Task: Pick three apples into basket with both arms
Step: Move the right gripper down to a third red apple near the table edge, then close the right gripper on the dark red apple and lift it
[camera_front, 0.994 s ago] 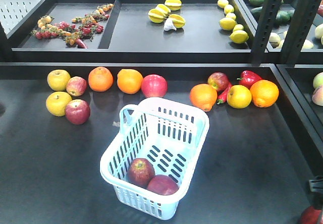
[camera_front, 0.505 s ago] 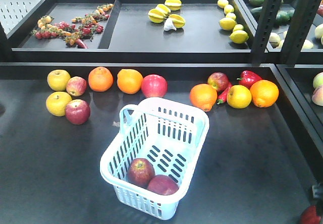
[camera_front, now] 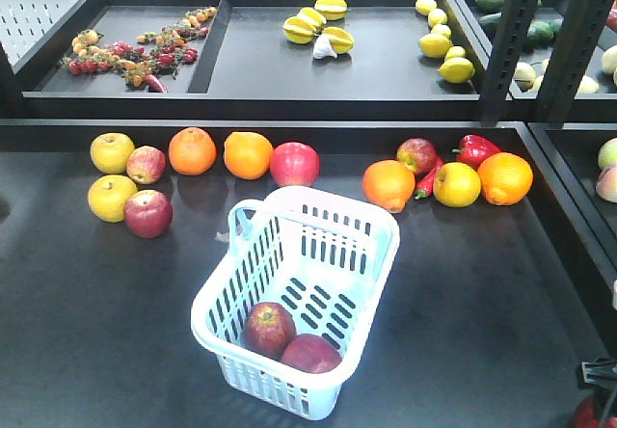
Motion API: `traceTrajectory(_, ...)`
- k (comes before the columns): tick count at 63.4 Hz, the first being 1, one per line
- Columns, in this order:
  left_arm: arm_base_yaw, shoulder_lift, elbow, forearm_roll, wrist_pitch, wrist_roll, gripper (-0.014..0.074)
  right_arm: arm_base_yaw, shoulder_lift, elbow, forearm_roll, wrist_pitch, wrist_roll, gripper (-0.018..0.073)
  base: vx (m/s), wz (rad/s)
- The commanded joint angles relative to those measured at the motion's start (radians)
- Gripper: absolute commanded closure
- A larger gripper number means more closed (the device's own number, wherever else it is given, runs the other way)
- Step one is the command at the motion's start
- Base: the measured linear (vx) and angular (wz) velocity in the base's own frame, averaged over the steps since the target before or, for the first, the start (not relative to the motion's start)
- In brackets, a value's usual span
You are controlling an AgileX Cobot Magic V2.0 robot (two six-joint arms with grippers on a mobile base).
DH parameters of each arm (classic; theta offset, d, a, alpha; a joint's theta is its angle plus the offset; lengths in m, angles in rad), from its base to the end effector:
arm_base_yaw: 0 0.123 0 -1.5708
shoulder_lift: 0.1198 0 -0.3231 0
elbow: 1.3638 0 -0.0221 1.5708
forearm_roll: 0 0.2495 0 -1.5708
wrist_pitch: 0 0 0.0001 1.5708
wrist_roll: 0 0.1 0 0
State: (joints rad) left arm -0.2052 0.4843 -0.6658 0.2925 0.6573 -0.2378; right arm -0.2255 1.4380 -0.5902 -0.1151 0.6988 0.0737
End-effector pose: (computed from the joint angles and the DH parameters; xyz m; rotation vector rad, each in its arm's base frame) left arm 0.0629 0.0049 0.3586 0.0770 1.9311 0.0322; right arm 0.1963 -0.0526 0.1910 0.3258 3.0163 -0.1323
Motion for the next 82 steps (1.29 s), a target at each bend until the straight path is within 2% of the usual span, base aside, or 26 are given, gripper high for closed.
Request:
traceTrajectory(1, -0.001, 0.006, -0.026, 0.011, -0.062, -0.008, 0.0007, -0.004, 0.006, -0.022, -0.017, -0.035, -0.003, -0.0022, 0.00, 0.00)
traceTrajectory(37, -0.001, 0.006, -0.026, 0.011, -0.062, -0.008, 0.0007, -0.005, 0.036, -0.022, -0.070, -0.166, -0.001, -0.0022, 0.00, 0.00)
traceTrajectory(82, -0.001, 0.006, -0.026, 0.011, -0.062, -0.008, 0.0007, -0.005, 0.177, -0.022, -0.070, -0.221, -0.003, -0.0022, 0.00, 0.00)
